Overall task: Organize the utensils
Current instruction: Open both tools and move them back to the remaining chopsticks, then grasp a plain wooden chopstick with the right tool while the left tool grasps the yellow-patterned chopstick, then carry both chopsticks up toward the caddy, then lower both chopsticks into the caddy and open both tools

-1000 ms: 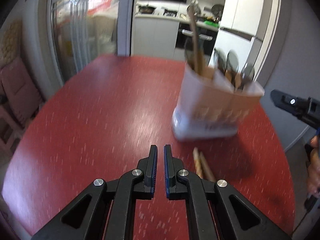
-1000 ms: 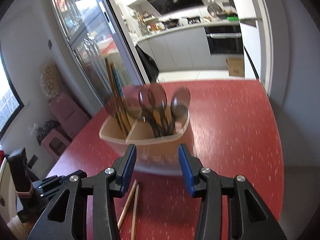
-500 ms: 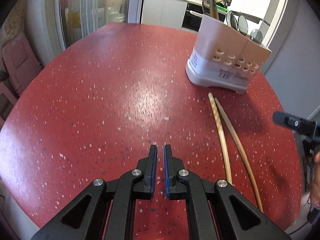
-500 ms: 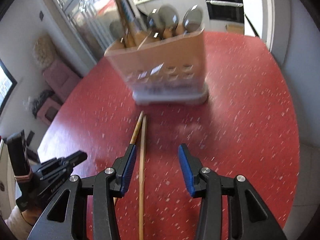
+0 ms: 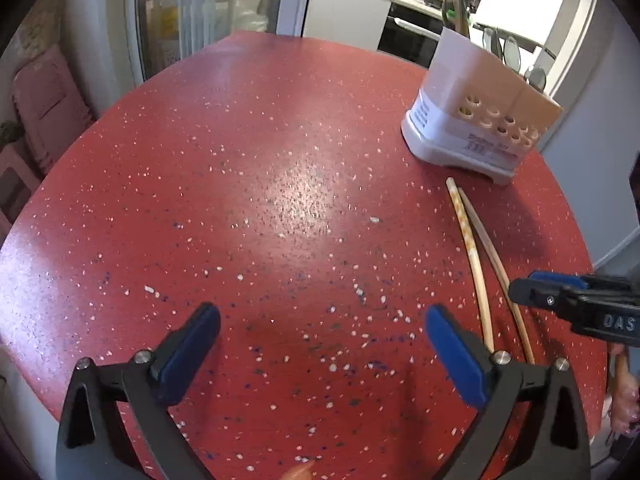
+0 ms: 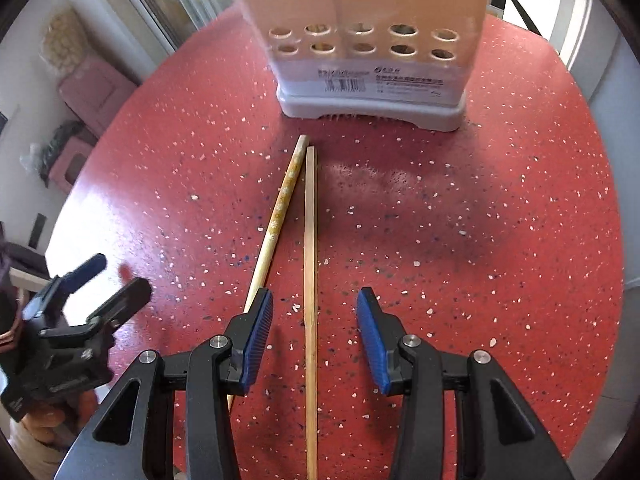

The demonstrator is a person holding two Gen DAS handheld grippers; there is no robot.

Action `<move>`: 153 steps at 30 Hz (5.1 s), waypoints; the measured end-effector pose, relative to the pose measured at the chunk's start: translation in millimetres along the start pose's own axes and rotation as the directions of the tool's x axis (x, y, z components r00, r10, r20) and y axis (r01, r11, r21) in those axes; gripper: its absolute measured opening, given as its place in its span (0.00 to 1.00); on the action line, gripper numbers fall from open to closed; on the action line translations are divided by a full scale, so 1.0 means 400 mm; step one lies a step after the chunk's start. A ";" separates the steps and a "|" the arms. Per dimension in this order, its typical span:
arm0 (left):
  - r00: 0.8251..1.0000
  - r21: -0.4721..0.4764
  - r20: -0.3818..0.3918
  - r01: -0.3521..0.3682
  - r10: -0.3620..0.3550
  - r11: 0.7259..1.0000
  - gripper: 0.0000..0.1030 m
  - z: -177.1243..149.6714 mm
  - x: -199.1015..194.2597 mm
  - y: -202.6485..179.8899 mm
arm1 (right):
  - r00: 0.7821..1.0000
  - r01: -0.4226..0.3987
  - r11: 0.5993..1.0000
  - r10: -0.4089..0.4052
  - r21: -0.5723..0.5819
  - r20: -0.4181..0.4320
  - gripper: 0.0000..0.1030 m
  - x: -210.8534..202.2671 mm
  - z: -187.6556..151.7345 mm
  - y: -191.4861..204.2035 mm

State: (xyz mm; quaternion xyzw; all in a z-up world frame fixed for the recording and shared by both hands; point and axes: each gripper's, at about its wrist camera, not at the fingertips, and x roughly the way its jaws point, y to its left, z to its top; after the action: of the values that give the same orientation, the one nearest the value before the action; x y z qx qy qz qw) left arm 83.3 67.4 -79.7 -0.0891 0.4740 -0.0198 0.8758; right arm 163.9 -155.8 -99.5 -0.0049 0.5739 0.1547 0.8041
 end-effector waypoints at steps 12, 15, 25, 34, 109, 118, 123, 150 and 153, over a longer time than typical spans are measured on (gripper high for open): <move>0.999 0.038 -0.044 -0.021 0.023 0.999 1.00 0.029 0.078 -0.012 | 0.989 0.110 0.991 -0.116 -0.079 -0.086 0.39 0.067 0.055 0.082; 0.998 0.045 -0.062 -0.003 0.006 0.999 1.00 0.040 0.090 -0.011 | 0.984 0.134 0.987 -0.144 -0.091 -0.105 0.30 0.078 0.067 0.097; 0.994 0.107 -0.103 0.044 -0.033 0.993 1.00 0.094 0.120 -0.106 | 0.988 0.126 0.988 -0.133 -0.084 -0.074 0.07 0.079 0.070 0.069; 0.985 0.156 -0.161 0.091 -0.066 0.984 1.00 0.126 0.184 -0.227 | 0.999 0.036 0.999 -0.036 -0.018 -0.006 0.06 0.035 0.028 -0.021; 0.850 0.187 0.433 0.241 -0.300 0.952 0.35 0.586 -0.166 -0.373 | 0.775 -0.144 0.989 0.133 -0.032 0.618 0.06 -0.438 0.260 -0.127; 0.827 0.159 0.494 0.218 -0.269 0.963 0.35 0.722 -0.072 -0.391 | 0.704 -0.070 0.996 0.093 -0.061 0.704 0.06 -0.408 0.415 -0.132; 0.818 0.151 0.524 0.188 -0.240 0.970 0.35 0.751 -0.022 -0.398 | 0.678 -0.024 0.997 0.070 -0.074 0.732 0.06 -0.360 0.463 -0.136; 0.809 0.162 0.575 0.032 -0.121 0.986 0.35 0.603 0.058 -0.405 | 0.657 0.154 0.970 0.041 -0.188 0.753 0.06 -0.210 0.338 -0.088; 0.817 0.165 0.567 0.016 -0.108 0.986 0.35 0.597 0.051 -0.403 | 0.674 0.138 0.973 0.046 -0.187 0.737 0.06 -0.209 0.330 -0.096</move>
State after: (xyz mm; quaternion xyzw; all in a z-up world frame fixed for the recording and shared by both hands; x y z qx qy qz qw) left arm 301.8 -60.8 59.4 -0.0392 0.1823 -0.0567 0.9808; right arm 270.6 -188.2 16.3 -0.0486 0.1794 0.1875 0.9645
